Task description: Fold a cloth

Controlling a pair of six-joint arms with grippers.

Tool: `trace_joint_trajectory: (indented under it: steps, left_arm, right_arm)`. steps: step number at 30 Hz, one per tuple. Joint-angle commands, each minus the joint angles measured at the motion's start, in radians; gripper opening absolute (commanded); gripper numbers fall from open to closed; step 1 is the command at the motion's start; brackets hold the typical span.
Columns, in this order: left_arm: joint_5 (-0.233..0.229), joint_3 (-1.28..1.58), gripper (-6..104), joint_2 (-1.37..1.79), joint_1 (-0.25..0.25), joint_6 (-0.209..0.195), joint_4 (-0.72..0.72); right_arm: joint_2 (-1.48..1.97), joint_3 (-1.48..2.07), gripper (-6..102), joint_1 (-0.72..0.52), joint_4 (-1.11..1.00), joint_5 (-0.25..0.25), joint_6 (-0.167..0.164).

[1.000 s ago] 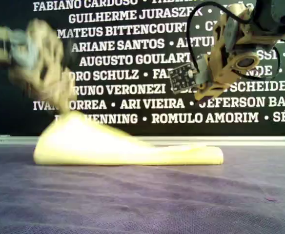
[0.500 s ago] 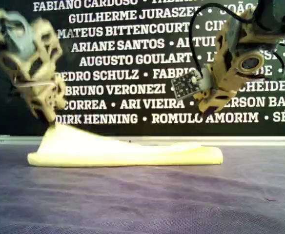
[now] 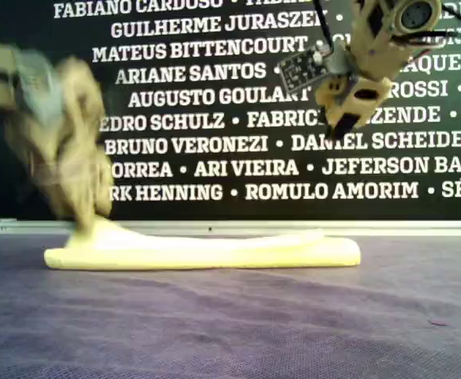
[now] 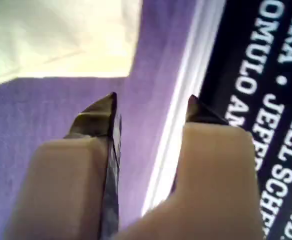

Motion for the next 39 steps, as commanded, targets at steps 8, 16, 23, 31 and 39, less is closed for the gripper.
trace_joint_trajectory:
  steps: [8, 16, 23, 31, 39]
  left_arm:
    - [-0.048, -0.313, 66, 0.054, -0.083, -0.006, -0.020]
    - [-0.155, -0.172, 66, 0.213, -0.077, -0.006, 0.314]
    - [-0.138, -0.155, 67, 0.368, -0.084, -0.021, 0.621]
    - [-0.155, -0.156, 67, 0.584, -0.190, -0.291, 0.729]
    - [-0.163, -0.173, 67, 0.707, -0.172, -0.327, 0.744]
  right_arm:
    - [0.021, -0.069, 54, -0.011, -0.008, -0.008, -0.098]
    - [0.040, -0.072, 54, -0.086, 0.044, -0.009, -0.107]
    - [0.086, -0.075, 54, -0.092, 0.173, -0.011, -0.101]
    - [0.319, -0.052, 54, -0.127, 0.268, -0.163, -0.094]
    - [0.365, -0.051, 54, -0.288, 0.321, -0.201, -0.109]
